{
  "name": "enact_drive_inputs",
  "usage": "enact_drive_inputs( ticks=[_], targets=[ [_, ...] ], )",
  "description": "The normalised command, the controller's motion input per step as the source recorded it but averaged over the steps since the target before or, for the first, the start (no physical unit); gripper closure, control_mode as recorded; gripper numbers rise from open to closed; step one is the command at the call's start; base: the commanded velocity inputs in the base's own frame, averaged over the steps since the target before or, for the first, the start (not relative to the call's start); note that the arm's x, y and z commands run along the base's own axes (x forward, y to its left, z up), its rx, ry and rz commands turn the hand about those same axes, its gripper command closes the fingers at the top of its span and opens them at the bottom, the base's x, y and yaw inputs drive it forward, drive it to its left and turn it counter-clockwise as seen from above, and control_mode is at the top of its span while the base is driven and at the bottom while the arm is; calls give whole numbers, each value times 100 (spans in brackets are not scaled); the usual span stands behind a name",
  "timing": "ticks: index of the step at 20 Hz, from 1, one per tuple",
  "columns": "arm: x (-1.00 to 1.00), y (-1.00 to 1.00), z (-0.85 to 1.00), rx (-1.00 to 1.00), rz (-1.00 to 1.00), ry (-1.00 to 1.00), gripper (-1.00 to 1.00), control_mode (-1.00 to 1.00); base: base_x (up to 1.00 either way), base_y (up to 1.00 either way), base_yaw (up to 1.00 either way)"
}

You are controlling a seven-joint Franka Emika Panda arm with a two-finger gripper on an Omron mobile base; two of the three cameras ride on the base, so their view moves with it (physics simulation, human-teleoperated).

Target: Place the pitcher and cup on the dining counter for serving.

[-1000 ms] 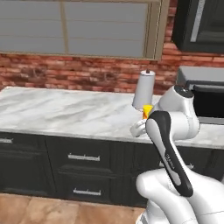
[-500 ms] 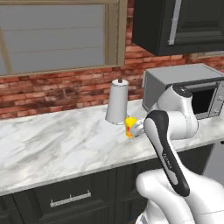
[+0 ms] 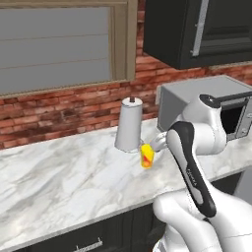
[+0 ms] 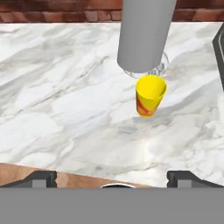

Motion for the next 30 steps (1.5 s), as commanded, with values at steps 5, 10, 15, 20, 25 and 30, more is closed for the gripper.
enact_drive_inputs(
  ticks=[5,10,15,20,25,30],
  targets=[
    [23,0,0,0,0,0,-100,-100,38,0,-3],
    [78,1,-18,-4,-5,17,-100,-100,0,0,0],
    [66,3,-49,-7,-5,28,-100,-100,0,0,0],
    [41,20,-49,-7,0,16,-100,-100,0,0,0],
    [50,40,-57,-14,0,11,-100,-100,0,0,0],
    [46,3,-56,-9,0,4,-100,-100,0,0,0]
  ],
)
